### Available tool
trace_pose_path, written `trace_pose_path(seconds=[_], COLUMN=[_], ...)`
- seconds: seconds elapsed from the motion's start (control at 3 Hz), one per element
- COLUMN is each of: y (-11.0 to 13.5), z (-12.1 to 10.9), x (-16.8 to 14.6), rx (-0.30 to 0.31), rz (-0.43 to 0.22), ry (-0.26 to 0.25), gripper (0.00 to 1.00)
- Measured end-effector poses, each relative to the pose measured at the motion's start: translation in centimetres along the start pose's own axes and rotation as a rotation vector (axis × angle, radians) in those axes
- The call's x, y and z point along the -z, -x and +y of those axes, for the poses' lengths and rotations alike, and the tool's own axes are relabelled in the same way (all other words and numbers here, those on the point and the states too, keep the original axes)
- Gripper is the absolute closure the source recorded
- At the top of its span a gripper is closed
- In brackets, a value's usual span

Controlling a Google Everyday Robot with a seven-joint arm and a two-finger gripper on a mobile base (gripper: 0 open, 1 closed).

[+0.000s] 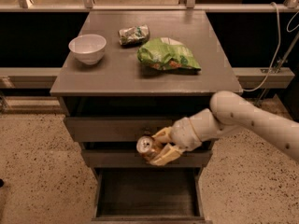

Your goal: Place orange can into bottom drawer

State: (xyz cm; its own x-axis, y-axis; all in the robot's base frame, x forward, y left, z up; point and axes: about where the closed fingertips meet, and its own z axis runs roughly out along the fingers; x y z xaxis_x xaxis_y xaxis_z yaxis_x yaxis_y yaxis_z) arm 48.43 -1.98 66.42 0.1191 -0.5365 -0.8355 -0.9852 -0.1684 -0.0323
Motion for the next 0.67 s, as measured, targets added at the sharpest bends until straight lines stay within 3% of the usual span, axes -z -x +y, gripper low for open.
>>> trace_pose_path(seconds=[0.33, 0.67], y=[-0.96, -0.95], z=[0.80, 0.80], x=[2.66, 2.67], rx=[-0.078, -0.078], rz=[-0.065, -0.065], ry=[-0.068, -0.068], gripper=[1.00, 1.00])
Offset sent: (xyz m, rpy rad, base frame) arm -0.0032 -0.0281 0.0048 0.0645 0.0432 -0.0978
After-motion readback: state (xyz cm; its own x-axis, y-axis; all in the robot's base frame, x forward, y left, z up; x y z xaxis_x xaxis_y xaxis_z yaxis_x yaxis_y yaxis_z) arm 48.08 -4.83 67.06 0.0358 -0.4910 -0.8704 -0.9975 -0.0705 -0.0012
